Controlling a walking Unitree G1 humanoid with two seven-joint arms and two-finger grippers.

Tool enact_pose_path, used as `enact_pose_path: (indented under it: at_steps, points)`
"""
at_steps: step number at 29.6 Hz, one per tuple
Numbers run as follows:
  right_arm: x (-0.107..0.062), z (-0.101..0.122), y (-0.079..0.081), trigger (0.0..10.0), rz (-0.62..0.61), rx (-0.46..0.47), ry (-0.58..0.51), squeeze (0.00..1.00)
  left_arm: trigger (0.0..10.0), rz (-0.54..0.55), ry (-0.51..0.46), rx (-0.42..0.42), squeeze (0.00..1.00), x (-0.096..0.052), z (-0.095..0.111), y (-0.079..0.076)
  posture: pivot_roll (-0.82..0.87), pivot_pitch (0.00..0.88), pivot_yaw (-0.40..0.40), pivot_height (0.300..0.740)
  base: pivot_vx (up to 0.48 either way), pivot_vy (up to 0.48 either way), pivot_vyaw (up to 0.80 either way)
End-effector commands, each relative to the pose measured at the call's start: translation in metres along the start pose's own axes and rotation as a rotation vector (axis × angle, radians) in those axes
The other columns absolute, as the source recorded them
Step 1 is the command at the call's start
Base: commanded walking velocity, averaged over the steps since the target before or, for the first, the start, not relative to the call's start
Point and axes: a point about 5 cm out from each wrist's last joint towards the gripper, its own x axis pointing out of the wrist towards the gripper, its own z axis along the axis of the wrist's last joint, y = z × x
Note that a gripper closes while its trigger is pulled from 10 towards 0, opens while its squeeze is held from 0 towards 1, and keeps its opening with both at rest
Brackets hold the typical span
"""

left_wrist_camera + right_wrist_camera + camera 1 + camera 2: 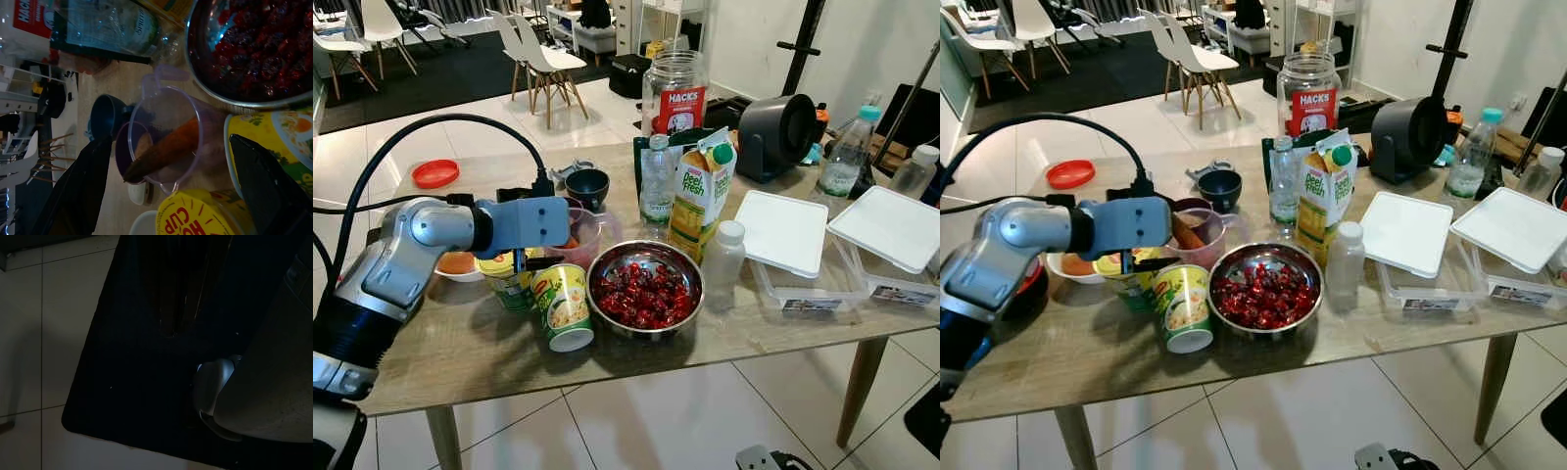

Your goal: Restocking fridge

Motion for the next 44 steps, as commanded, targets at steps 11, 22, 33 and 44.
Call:
enact_pose_path:
  at_steps: [11, 22, 33, 44]
  points:
    - [0.001, 0.003, 0.006, 10.0, 0.018, -0.001, -0.001, 0.0, 10.0, -0.104, -0.222, -0.224, 0.0, 0.001, 0.02, -0.015, -0.05, 0.0, 0.032, 0.74, 0.0, 0.0, 0.0]
    - [-0.002, -0.004, -0.01, 10.0, -0.059, 0.023, 0.01, 0.0, 10.0, -0.226, -0.44, -0.302, 0.0, 0.004, 0.05, -0.039, -0.05, 0.0, 0.032, 0.74, 0.0, 0.0, 0.0]
    - [-0.013, 0.016, -0.068, 10.0, -0.31, 0.226, -0.093, 0.0, 10.0, -0.534, -0.392, -0.401, 0.0, 0.006, 0.039, -0.101, -0.04, 0.0, 0.034, 0.74, 0.0, 0.0, 0.0]
    - [-0.038, 0.064, -0.129, 10.0, -0.547, 0.302, -0.269, 0.0, 10.0, -0.673, -0.185, -0.513, 0.0, 0.02, 0.008, -0.163, -0.04, 0.0, 0.033, 0.74, 0.0, 0.0, 0.0]
